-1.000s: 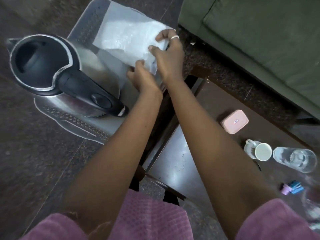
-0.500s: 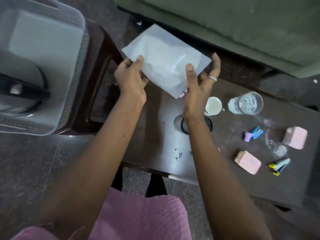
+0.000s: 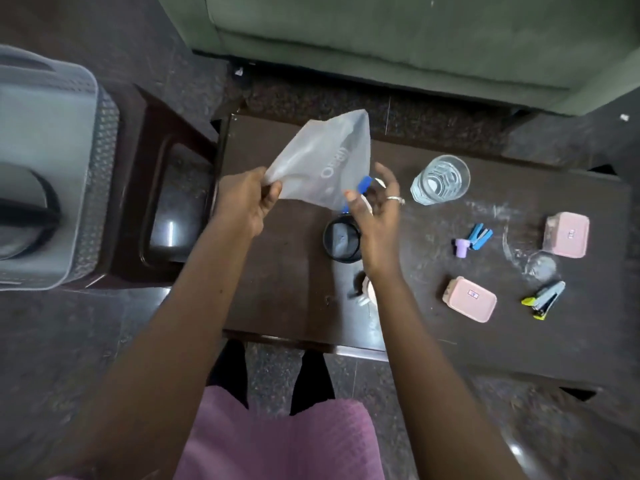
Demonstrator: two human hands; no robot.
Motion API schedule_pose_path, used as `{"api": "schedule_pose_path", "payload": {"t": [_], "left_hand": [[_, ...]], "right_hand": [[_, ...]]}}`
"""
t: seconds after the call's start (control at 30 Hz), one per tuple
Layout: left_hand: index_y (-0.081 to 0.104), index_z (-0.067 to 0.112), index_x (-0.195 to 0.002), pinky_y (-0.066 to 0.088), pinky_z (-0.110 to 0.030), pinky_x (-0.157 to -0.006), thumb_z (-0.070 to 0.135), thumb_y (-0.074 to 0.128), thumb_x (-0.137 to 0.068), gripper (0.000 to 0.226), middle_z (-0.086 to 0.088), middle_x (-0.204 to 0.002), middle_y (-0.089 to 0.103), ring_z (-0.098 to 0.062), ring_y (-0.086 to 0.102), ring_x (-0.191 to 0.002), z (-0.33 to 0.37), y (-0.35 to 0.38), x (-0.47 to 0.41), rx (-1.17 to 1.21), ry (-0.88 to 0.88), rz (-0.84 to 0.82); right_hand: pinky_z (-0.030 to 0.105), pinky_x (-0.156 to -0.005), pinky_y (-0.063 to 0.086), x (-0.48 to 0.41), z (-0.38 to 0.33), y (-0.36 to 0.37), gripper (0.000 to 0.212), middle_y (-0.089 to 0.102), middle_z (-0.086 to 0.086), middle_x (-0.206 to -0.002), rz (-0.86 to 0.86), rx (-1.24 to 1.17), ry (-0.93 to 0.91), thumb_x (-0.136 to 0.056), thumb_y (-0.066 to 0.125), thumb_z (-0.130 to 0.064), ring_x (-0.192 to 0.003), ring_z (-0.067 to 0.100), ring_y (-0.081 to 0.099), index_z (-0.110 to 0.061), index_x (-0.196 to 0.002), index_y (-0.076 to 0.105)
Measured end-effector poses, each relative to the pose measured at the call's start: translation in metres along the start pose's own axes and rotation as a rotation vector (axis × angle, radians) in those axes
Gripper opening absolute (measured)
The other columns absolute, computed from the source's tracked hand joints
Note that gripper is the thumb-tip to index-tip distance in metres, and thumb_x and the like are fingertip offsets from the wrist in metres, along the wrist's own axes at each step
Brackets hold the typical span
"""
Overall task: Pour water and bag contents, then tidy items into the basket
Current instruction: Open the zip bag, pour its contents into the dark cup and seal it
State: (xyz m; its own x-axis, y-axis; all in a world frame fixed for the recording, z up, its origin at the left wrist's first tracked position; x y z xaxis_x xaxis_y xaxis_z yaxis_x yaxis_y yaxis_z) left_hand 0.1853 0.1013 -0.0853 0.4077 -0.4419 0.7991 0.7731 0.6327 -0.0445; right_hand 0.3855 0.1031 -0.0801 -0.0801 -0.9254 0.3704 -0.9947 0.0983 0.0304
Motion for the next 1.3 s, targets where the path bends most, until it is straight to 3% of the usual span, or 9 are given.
{"api": "schedule_pose_path", "payload": {"t": [0.1, 0.23, 0.33, 0.5, 0.8, 0.93, 1.03, 1.17, 1.3], "left_hand": [[0.059, 0.0, -0.083, 0.038, -0.008, -0.031, 0.005, 0.041, -0.094, 0.022, -0.001, -0.043, 0.056, -0.001, 0.047, -0.03, 0.004, 0.002, 0.003, -0.036, -0.056, -0.095], [0.05, 0.003, -0.119, 0.057, -0.021, -0.056, 0.03, 0.044, -0.095, 0.037, -0.011, -0.087, 0.059, -0.014, 0.064, -0.066, 0.019, 0.0, 0.007, 0.154, -0.045, -0.195], [0.016, 0.024, -0.148, 0.049, -0.032, -0.089, 0.039, 0.048, -0.095, 0.064, -0.006, -0.12, 0.052, -0.018, 0.059, -0.104, 0.039, 0.001, 0.017, -0.052, 0.266, -0.206], [0.059, 0.027, -0.123, 0.042, -0.001, -0.077, 0.028, 0.072, -0.081, 0.044, 0.003, -0.113, 0.056, 0.005, 0.056, -0.087, 0.052, 0.023, 0.054, -0.612, 0.83, -0.194], [0.072, 0.016, -0.106, 0.033, 0.005, -0.065, 0.032, 0.076, -0.075, 0.035, -0.004, -0.098, 0.072, -0.008, 0.059, -0.076, 0.012, 0.044, 0.028, -0.991, 0.82, -0.291], [0.061, 0.023, -0.121, 0.044, -0.019, -0.087, 0.043, 0.081, -0.064, 0.064, 0.009, -0.111, 0.062, -0.008, 0.059, -0.097, 0.002, 0.033, 0.028, -0.965, 0.871, -0.363], [0.066, 0.014, -0.115, 0.051, -0.032, -0.089, 0.022, 0.081, -0.071, 0.046, -0.004, -0.106, 0.07, -0.016, 0.065, -0.094, 0.0, 0.016, 0.034, -0.854, 0.988, -0.294], [0.072, 0.003, -0.099, 0.047, -0.011, -0.078, 0.009, 0.07, -0.079, 0.021, 0.002, -0.094, 0.069, 0.002, 0.06, -0.081, 0.012, -0.002, 0.044, -0.58, 1.125, -0.091], [0.065, 0.01, -0.105, 0.045, -0.001, -0.071, 0.008, 0.067, -0.082, 0.023, 0.017, -0.088, 0.065, 0.017, 0.06, -0.076, 0.03, 0.0, 0.043, -0.342, 1.038, -0.051]], "right_hand": [[0.016, -0.086, 0.048, -0.001, -0.016, 0.003, 0.027, 0.062, -0.018, -0.101, 0.042, 0.199, -0.116, -0.084, 0.064, -0.028, -0.095, -0.009, 0.058, -0.029, -0.11, 0.056], [0.03, -0.085, 0.051, -0.014, -0.037, -0.006, 0.009, 0.068, 0.001, -0.091, 0.198, 0.153, -0.075, -0.091, 0.058, -0.014, -0.089, 0.013, 0.063, -0.014, -0.096, 0.064], [0.032, -0.062, 0.055, -0.025, -0.051, 0.003, 0.02, 0.064, 0.003, -0.07, 0.132, -0.088, -0.013, -0.09, 0.058, -0.007, -0.066, 0.016, 0.061, -0.018, -0.074, 0.058], [0.024, -0.054, 0.056, -0.036, -0.048, 0.018, 0.011, 0.068, 0.004, -0.067, 0.049, -0.347, 0.206, -0.091, 0.053, -0.001, -0.057, 0.014, 0.068, -0.006, -0.081, 0.056], [0.028, -0.058, 0.059, -0.044, -0.016, 0.0, 0.009, 0.062, 0.014, -0.074, 0.122, -0.189, 0.359, -0.091, 0.052, 0.0, -0.058, 0.018, 0.065, -0.003, -0.083, 0.055], [0.027, -0.052, 0.058, -0.05, -0.016, -0.011, 0.004, 0.059, 0.018, -0.071, 0.236, -0.224, 0.384, -0.089, 0.05, 0.006, -0.055, 0.022, 0.064, 0.002, -0.091, 0.049], [0.027, -0.05, 0.058, -0.058, -0.02, -0.017, 0.022, 0.058, 0.021, -0.076, 0.298, -0.237, 0.383, -0.087, 0.049, 0.009, -0.047, 0.019, 0.064, 0.005, -0.108, 0.046], [0.039, -0.075, 0.058, -0.067, -0.035, -0.019, 0.044, 0.057, 0.021, -0.107, 0.308, 0.109, 0.258, -0.088, 0.057, -0.01, -0.081, 0.027, 0.068, -0.002, -0.126, 0.036], [0.039, -0.114, 0.023, -0.048, -0.088, 0.024, 0.052, 0.033, 0.015, -0.147, 0.075, 0.785, -0.406, -0.088, 0.056, -0.04, -0.136, 0.03, 0.03, -0.018, -0.134, 0.048]]}}
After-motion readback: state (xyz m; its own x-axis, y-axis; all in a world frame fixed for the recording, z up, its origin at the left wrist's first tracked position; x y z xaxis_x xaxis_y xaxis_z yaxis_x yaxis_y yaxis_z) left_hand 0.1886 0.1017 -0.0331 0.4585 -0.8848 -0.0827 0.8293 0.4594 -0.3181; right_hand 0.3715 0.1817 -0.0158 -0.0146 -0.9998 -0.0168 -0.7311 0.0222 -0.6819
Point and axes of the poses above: each hand's wrist, its own x-axis away from the middle knuckle, its own y-axis out of the palm, z = x × y, the point moved 7 cm from there along -x, towards the middle knuckle
